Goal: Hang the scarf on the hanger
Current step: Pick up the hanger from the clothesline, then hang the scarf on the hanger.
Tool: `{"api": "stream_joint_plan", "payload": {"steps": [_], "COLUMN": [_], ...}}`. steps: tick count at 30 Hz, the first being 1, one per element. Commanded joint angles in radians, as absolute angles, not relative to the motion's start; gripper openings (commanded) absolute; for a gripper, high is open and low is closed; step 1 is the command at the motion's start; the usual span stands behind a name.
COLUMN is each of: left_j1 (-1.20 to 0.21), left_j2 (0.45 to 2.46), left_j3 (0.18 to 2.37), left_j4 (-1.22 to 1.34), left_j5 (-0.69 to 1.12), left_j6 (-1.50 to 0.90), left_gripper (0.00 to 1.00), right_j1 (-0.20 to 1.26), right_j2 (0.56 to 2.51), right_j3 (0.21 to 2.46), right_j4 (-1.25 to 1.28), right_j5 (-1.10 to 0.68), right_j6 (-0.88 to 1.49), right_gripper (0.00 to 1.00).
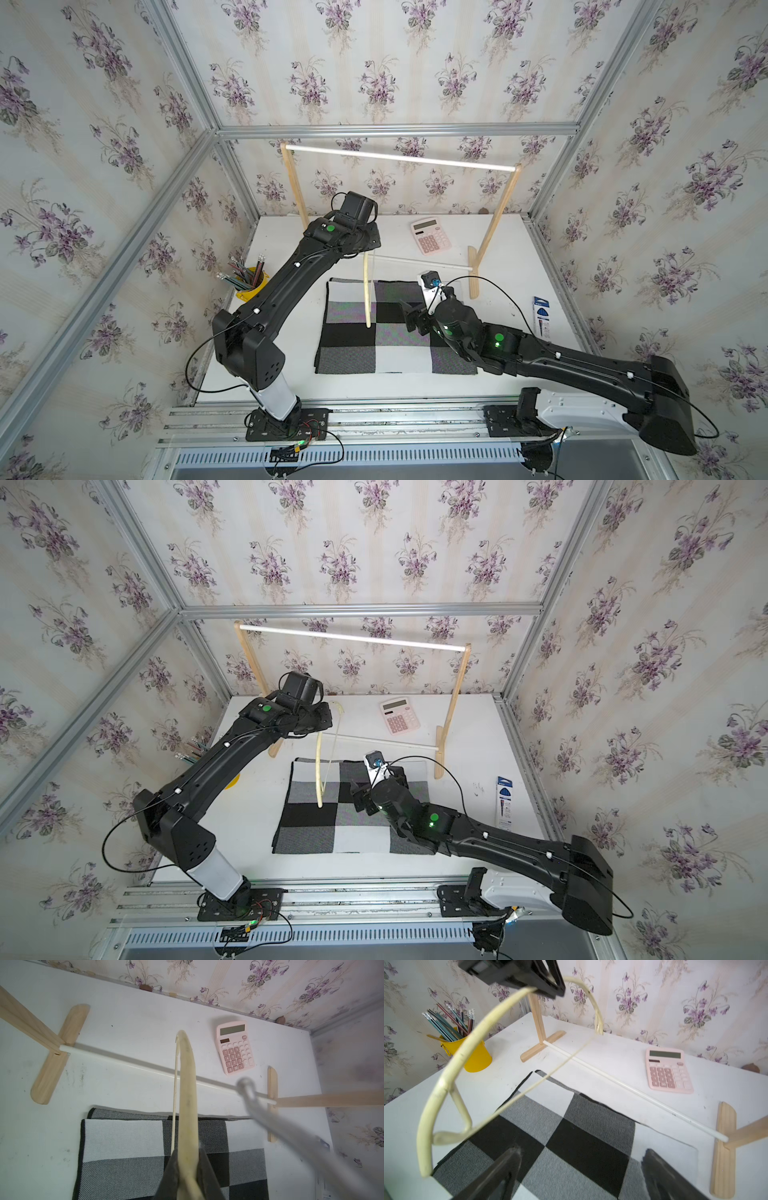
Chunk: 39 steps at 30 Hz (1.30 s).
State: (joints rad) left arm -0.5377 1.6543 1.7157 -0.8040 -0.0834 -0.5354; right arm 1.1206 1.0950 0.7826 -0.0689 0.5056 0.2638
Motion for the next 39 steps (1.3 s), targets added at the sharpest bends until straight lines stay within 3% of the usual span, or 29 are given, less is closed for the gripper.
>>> {"api": "stream_joint_plan", "payload": {"steps": [1, 10, 16, 24, 39], "left_j1": [-0.544, -0.644, -0.833, -1.053, -1.074], "left_j2": [1.596, 1.332, 1.241, 1.368, 1.514], "left_j3": [1.658, 1.297, 1.121, 1.037, 1.028], "left_j4": [-0.754, -0.601, -0.539, -0.465, -0.293], "left_j5": [-0.076, -0.257, -0.488, -0.659, -0.752], "left_j6": [-0.444, -0.555, -0.742, -1.001, -0.946], "left_gripper": [0.0, 0.0, 0.0, 0.0, 0.0], "right_j1": [1.101, 1.006, 0.927, 0.833, 0.768], "right_j2": [1.031, 0.965, 1.043, 1.025, 1.096], "right_j3": [0.777, 0.688, 0.663, 0.586, 0.449], "right_j4": [-0.216, -0.268, -0.271, -0.265, -0.163], "right_j5": [0.482, 0.56, 0.507, 0.446, 0.381], "right_j6": [0.378, 0.594, 0.638, 0.69, 0.739], "right_gripper": [0.95, 0.9, 0.9, 0.9, 0.88]}}
